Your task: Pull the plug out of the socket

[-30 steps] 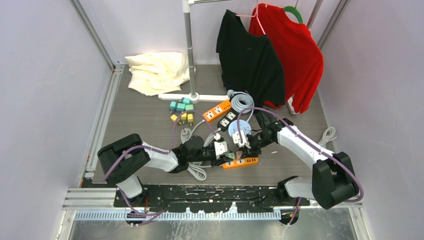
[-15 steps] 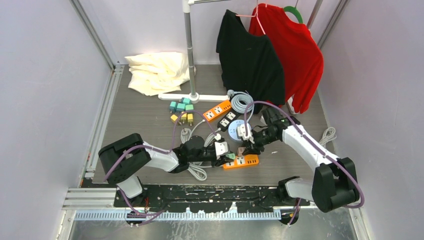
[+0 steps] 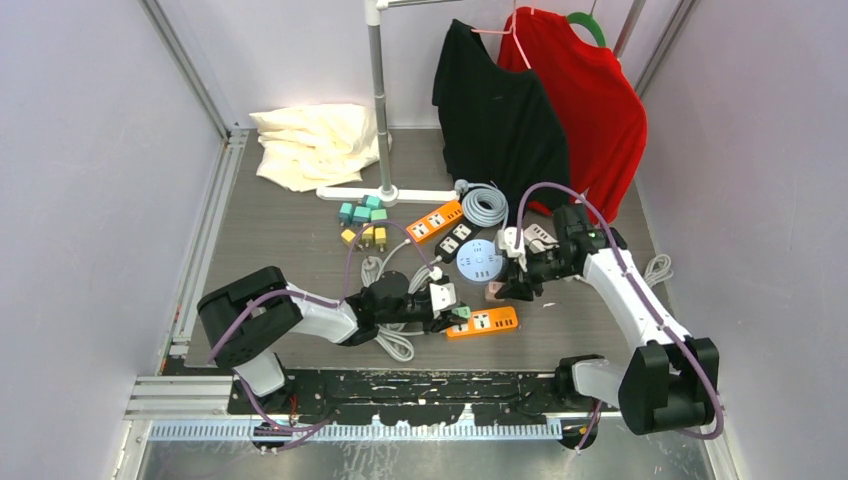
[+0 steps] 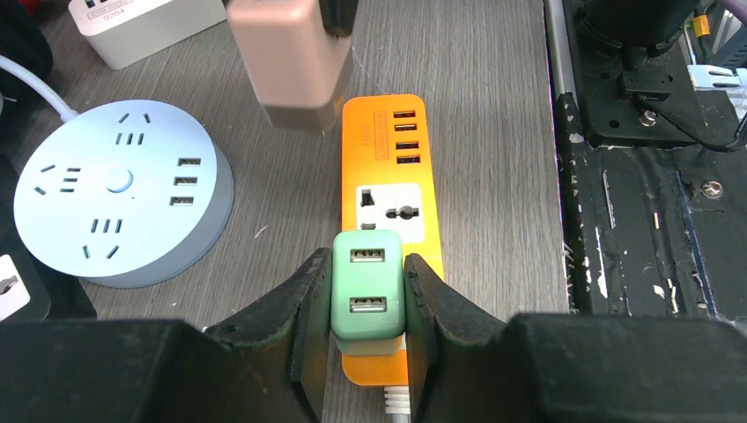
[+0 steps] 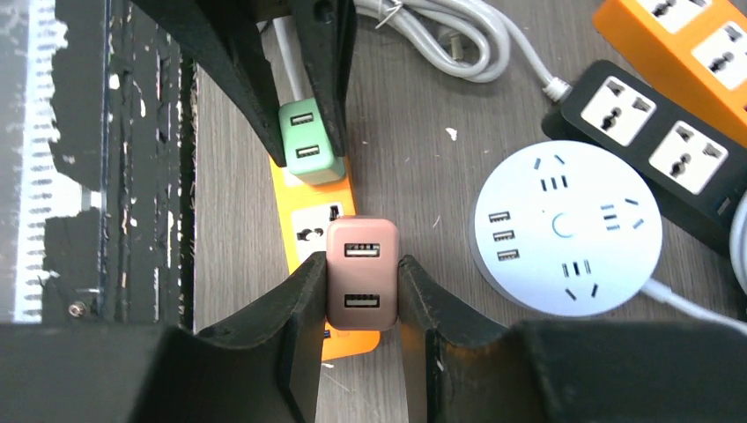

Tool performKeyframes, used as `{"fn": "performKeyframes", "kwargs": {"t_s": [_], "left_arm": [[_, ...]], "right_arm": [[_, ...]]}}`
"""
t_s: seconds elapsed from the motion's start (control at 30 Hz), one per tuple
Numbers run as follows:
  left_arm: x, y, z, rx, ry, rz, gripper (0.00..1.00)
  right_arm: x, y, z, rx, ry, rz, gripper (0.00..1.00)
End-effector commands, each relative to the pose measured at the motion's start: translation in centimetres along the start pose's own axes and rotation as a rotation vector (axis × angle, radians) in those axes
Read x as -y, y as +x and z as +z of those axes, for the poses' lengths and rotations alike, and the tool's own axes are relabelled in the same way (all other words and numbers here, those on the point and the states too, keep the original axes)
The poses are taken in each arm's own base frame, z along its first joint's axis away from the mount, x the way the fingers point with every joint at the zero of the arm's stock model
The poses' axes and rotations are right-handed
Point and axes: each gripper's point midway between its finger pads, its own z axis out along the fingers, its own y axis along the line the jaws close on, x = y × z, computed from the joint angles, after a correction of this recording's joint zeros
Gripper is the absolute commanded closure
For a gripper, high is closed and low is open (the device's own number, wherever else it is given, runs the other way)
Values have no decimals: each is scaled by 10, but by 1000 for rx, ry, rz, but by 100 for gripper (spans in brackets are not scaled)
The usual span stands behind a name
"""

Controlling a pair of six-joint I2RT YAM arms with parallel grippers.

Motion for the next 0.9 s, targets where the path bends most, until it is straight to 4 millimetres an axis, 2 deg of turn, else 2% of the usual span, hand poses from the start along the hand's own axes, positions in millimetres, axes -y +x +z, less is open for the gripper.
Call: {"fn": "performKeyframes", "kwargs": {"t_s": [0.0,0.13,0.23,0.27,0.37,0.53,0.7,0.8,0.87], "left_arm": [[-4,9,2,-34,-17,6,92],[-10,7,-1,-21,-56,-4,61],[-17,3,-2,-16,-103,-21,31],[-21,-1,-3,-11,-123,-26,25],[-24,-10,-8,-10,-152,-53,18],[-30,-35,-26,-63,-210,-143,16],[-29,-65,-57,-42,-287,-275,13],[-36,-77,-78,8,-384,-375,2],[-36,-87,-87,31,-402,-418,0]], "right_arm": [[4,-25,-15,92,69,113,96],[15,-32,-20,118,120,241,95],[14,-38,-17,164,83,324,95],[13,-40,-16,175,69,349,95],[16,-43,-14,192,50,422,95],[25,-52,-15,215,42,562,95],[35,-62,-16,251,58,709,95],[42,-67,-15,281,64,788,95],[43,-70,-14,299,53,832,95]]}}
